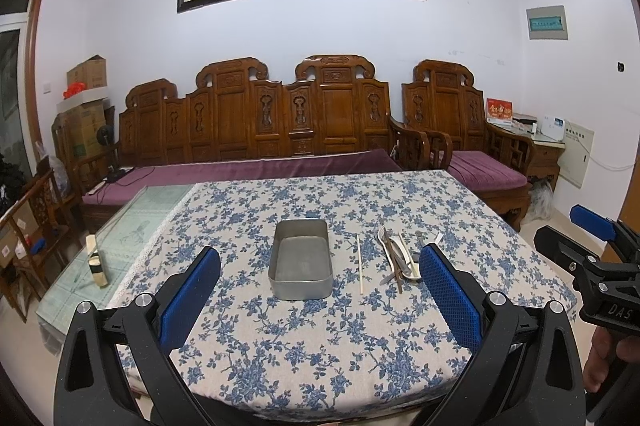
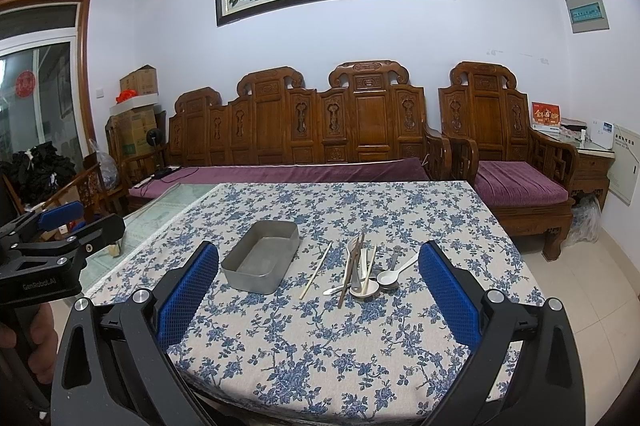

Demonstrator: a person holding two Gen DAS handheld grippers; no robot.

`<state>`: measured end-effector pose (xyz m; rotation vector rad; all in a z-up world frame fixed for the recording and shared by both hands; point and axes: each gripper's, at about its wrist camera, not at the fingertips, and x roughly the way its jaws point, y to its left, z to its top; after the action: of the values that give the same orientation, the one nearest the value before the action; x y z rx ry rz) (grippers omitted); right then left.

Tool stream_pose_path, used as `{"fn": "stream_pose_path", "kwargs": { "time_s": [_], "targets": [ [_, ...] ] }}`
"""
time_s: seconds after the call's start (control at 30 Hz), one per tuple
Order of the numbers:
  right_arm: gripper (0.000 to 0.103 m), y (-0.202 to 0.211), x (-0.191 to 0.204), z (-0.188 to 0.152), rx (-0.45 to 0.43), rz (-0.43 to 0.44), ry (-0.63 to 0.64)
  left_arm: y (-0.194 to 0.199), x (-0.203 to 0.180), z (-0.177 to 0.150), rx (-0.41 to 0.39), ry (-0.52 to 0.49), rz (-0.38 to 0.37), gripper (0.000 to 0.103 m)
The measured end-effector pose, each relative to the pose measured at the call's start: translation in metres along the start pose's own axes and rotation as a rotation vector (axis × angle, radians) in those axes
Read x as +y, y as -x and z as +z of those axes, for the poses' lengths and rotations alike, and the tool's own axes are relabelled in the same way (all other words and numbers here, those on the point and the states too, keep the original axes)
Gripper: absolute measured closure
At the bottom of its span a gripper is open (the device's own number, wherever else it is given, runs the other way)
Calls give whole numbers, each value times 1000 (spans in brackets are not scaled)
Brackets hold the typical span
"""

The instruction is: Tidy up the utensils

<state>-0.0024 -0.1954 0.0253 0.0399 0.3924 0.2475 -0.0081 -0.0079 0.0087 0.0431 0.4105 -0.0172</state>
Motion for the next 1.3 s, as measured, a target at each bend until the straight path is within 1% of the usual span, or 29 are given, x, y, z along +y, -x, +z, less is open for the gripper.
{"fn": "stream_pose_path", "kwargs": {
  "time_s": [0.4, 0.53, 0.7, 0.8, 0.97, 1.0, 1.3],
  "targets": [
    [3, 0, 1, 0, 3, 1, -1, -4, -1, -2, 14, -4, -4, 6],
    [3, 1, 8, -1, 10, 8, 5, -14, 1, -5, 40, -5, -15, 6],
    [3, -19, 1, -8, 30, 21, 15, -33, 3, -13, 85, -5, -28, 6],
    [9, -33, -4, -12, 58, 37, 19, -50, 5, -19, 118, 6, -40, 6],
    [16, -60, -11, -15, 89, 25, 34, -78, 3, -23, 161, -20, -50, 6],
    [19, -65, -14, -16, 96, 29, 32, -83, 3, -23, 168, -28, -49, 6],
    [38, -136, -34, -9, 166, 48, 24, -130, 0, -22, 228, -56, -72, 6]
  ]
}}
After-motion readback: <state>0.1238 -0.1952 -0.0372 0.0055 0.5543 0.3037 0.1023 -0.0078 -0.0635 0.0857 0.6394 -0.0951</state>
